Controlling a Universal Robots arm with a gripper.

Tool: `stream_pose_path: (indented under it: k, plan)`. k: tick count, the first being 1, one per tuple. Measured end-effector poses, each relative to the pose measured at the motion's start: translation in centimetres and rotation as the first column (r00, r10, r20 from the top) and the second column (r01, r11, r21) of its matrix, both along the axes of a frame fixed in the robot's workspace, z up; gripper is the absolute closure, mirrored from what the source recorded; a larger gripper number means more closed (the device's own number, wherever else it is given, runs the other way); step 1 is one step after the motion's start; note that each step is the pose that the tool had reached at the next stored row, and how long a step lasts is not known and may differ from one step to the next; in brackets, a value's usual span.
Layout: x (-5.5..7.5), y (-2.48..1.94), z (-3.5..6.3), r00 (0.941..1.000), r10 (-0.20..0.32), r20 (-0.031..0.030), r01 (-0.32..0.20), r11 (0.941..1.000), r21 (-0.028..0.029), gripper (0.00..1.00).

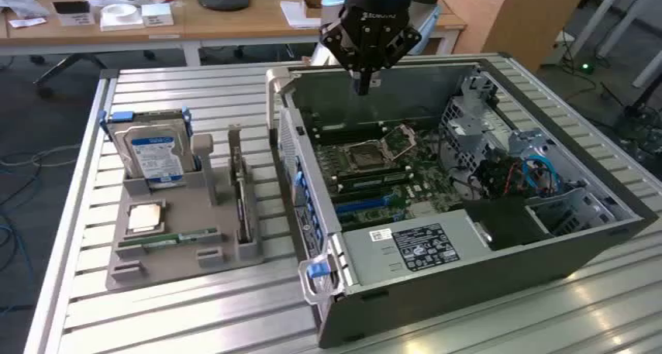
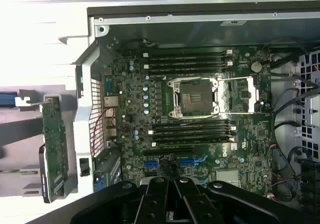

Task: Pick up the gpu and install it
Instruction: 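Reach for the gpu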

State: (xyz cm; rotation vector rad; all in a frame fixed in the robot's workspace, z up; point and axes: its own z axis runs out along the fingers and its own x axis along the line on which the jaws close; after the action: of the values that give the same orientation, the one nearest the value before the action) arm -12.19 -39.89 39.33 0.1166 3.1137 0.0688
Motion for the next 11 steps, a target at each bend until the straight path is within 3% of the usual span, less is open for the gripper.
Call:
stream_pose_path:
  k: [11]
  plan:
    - [0.00,0.00,0.00,1.0000,0.000,0.0000,0.000,1.0000,0.0000,0.90]
